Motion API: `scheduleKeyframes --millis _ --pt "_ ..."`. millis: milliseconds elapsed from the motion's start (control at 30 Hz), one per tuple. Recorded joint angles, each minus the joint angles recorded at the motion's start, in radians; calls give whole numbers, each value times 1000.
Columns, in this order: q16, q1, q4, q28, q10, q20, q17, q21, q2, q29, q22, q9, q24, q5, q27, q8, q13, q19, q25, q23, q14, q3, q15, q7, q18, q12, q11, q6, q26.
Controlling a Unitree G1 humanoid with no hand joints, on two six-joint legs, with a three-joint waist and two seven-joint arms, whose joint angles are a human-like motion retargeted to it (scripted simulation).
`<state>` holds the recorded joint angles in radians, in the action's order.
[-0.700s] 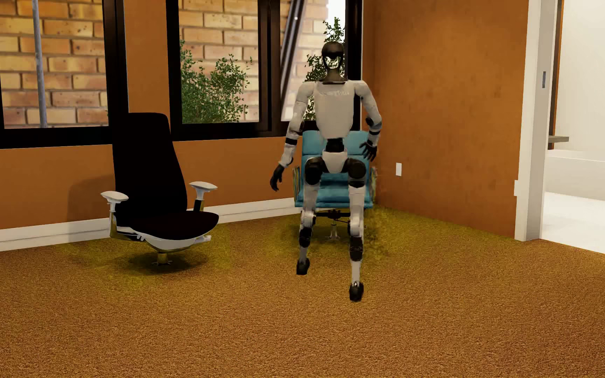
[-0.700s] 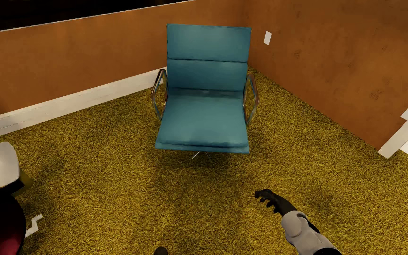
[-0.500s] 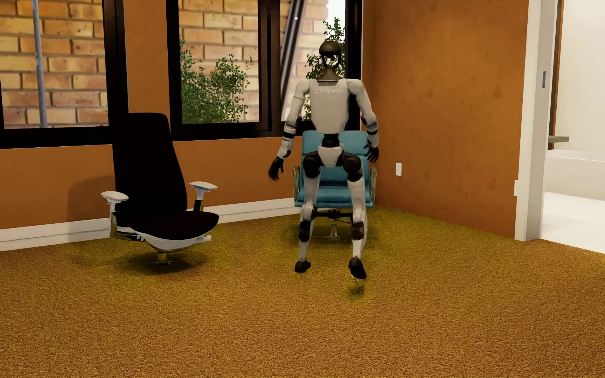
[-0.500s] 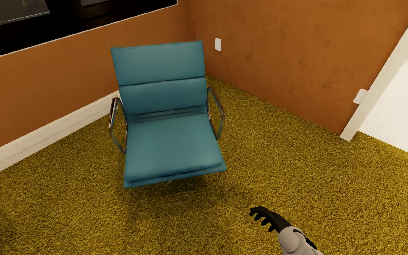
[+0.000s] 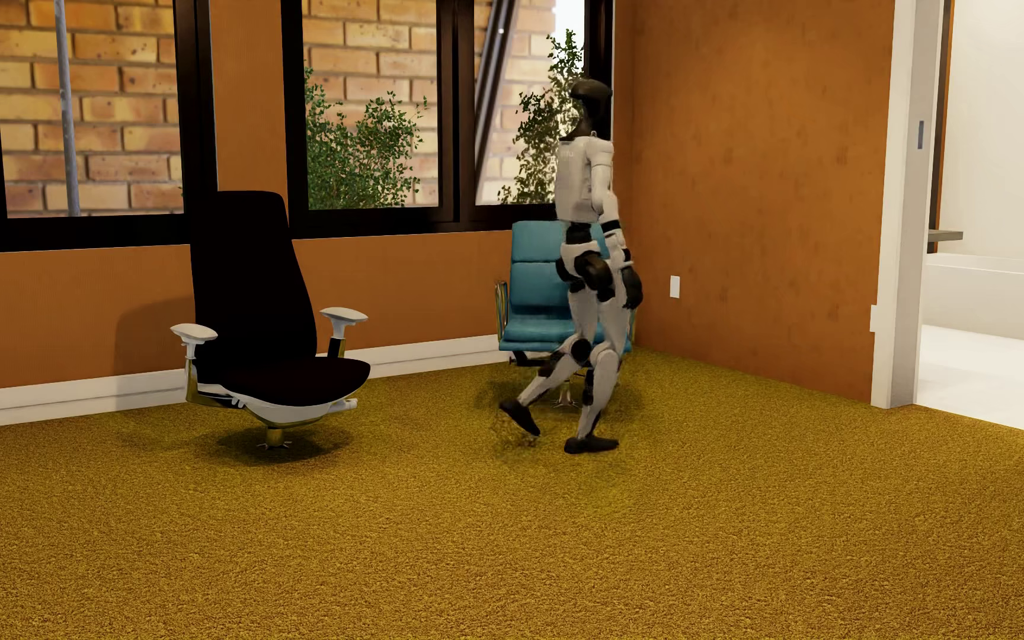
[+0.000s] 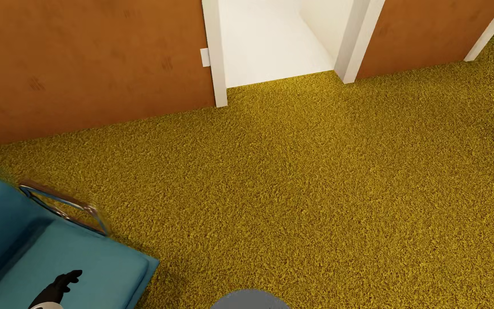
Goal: Perch on the dark cyan chair
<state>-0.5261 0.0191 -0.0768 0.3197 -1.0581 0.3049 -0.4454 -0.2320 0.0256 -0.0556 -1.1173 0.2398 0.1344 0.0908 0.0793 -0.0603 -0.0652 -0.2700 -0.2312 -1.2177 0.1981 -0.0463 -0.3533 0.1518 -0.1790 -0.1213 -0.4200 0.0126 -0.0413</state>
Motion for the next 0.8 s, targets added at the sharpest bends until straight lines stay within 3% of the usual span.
scheduleKeyframes --millis 33,67,100,133,167,200,233,267,300,333,367,400,433,467,500,533,600,633,667,700,733,800 --pt "28 -46 -42 -5 -89 -2 4 -42 -31 -13 9 9 8 2 -7 12 25 9 -1 9 48 6 -27 -17 19 45 -7 -4 5" --pt "68 -102 -35 14 -114 -2 21 -63 -41 -38 22 24 6 -10 -1 40 74 35 43 25 72 11 -40 -93 24 74 -27 -3 15" --pt "118 -149 -20 14 -69 16 30 -76 -52 -46 7 31 14 -21 11 77 107 64 36 54 15 28 -45 -151 58 91 -23 -10 18" --pt "153 -198 -25 -6 13 24 44 -109 -40 -45 -12 26 15 -31 44 94 141 88 39 115 37 37 -61 -195 89 89 -17 -13 10" --pt "185 -204 -32 -3 145 20 62 -143 -28 -35 -3 29 55 -37 15 105 156 127 -4 175 91 42 -58 -221 83 115 -14 -14 -13" --pt "214 -169 -21 -24 374 34 69 -208 11 -13 21 7 66 -68 62 123 164 176 5 244 19 42 -62 -245 121 151 -37 -10 9" --pt "234 -158 -29 1 525 30 80 -259 44 -6 23 13 92 -67 92 134 199 207 -45 285 -24 33 -67 -284 71 150 -47 -21 15" --pt "233 -161 -46 35 589 53 100 -286 91 100 55 -16 49 -34 92 203 206 220 -39 332 -41 18 -50 -368 61 162 -41 -36 -61" --pt "230 -116 -72 28 563 36 111 -339 98 152 59 25 62 -3 113 274 239 232 -62 363 9 24 -8 -385 4 148 -28 -37 -51" --pt "211 -126 -95 47 578 40 131 -370 185 106 77 54 76 2 113 296 289 256 -69 388 41 7 31 -290 -3 121 -63 -20 -34" --pt "198 -181 -60 14 586 31 146 -364 325 99 109 37 133 -24 104 272 297 281 -94 403 -5 -18 42 -205 63 120 -155 0 -63" --pt "164 -200 -84 41 518 34 184 -352 349 74 109 71 125 -13 89 269 300 232 -106 397 81 -24 7 -180 1 116 -182 14 40" --pt "145 -230 -54 63 473 69 187 -336 365 17 154 104 123 -59 1 258 285 230 -98 415 72 -32 -41 -207 43 110 -230 20 -39" --pt "166 -242 -31 70 430 68 163 -330 382 -15 145 127 114 -90 29 261 276 234 -85 414 90 -17 -66 -218 101 95 -319 3 -36" --pt "165 -281 -35 79 380 35 145 -334 408 -46 146 147 127 -122 10 262 260 241 -84 416 76 -2 -91 -202 119 76 -419 9 -62" --pt "188 -339 -42 134 303 23 122 -342 419 -85 140 156 87 -154 -2 234 253 251 -90 394 86 4 -102 -183 144 79 -478 1 -68" --pt "186 -471 -59 135 127 -5 91 -304 433 -80 145 202 74 -203 -20 182 285 252 -99 339 122 23 -95 -214 178 65 -543 0 -63" --pt "158 -538 -64 108 40 0 75 -267 446 -76 154 241 94 -235 -35 170 303 289 -84 330 157 35 -144 -237 163 44 -523 12 -61" --pt "146 -624 -82 54 -63 -18 59 -244 522 -83 165 265 128 -246 -26 170 312 303 -52 330 186 41 -189 -240 161 37 -570 19 -95" --pt "110 -724 -108 26 -183 -25 48 -234 653 -106 208 288 139 -246 -26 180 328 341 -35 323 226 42 -205 -248 143 34 -696 27 -22" --pt "86 -812 -125 8 -287 -39 32 -221 771 -77 239 308 157 -264 -45 193 349 382 -31 314 240 39 -237 -251 133 39 -808 45 -7" --pt "55 -946 -123 7 -489 -19 -6 -202 916 -119 275 395 169 -306 -48 184 392 413 15 307 302 32 -306 -281 117 -2 -1002 42 -12"
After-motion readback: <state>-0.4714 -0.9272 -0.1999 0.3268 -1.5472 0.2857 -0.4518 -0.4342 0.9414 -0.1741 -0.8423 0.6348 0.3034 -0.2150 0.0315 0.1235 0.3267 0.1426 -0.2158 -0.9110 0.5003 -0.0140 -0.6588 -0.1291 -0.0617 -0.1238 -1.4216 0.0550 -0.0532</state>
